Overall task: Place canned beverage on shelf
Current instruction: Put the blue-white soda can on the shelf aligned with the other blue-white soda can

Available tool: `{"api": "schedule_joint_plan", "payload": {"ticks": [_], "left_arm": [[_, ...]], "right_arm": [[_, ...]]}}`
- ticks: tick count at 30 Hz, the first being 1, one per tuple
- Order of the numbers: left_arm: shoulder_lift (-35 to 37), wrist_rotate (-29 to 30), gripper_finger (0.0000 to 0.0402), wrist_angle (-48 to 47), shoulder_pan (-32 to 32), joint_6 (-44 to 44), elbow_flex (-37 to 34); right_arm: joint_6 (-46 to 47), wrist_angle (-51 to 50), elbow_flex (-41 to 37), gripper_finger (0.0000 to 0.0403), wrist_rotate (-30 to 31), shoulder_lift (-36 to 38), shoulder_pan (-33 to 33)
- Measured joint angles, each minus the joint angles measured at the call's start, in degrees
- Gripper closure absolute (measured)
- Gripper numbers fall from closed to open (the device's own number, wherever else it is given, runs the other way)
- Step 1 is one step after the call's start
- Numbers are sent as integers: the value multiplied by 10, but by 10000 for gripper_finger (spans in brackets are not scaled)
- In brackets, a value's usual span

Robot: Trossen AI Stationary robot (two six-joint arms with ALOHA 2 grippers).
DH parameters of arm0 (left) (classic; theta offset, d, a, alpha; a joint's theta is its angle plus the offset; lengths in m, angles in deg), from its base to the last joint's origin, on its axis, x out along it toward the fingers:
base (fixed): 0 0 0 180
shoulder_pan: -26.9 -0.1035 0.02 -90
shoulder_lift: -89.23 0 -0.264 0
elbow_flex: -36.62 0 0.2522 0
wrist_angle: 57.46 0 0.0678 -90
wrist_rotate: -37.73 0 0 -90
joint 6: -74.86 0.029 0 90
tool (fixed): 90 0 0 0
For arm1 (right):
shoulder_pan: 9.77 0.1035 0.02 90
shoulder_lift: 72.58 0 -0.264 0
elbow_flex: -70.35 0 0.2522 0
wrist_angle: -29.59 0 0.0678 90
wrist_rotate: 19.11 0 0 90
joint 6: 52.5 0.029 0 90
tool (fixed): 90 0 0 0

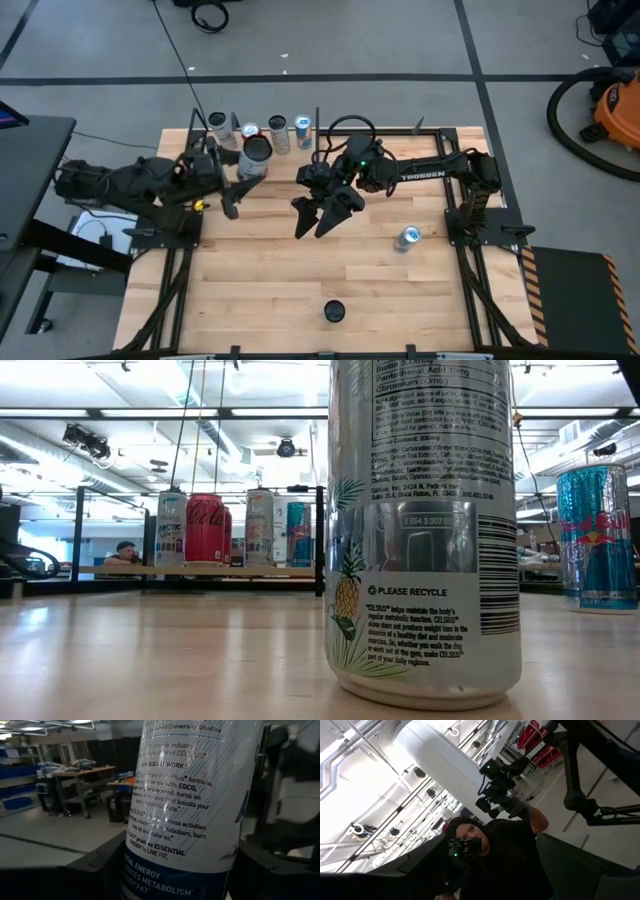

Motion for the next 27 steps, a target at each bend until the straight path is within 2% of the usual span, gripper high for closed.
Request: {"api": "schedule_joint_plan", "payload": {"ticks": [8,17,27], "left_arm": [[47,11,138,25,-46,-15,-78],[166,18,138,94,-87,-45,-228],[220,101,138,116,-124,-61,-327]], "right_arm": [[-5,0,0,89,-12,0,0],[-5,0,0,89,-13,0,1],[-15,0,0,89,-14,0,1]]}}
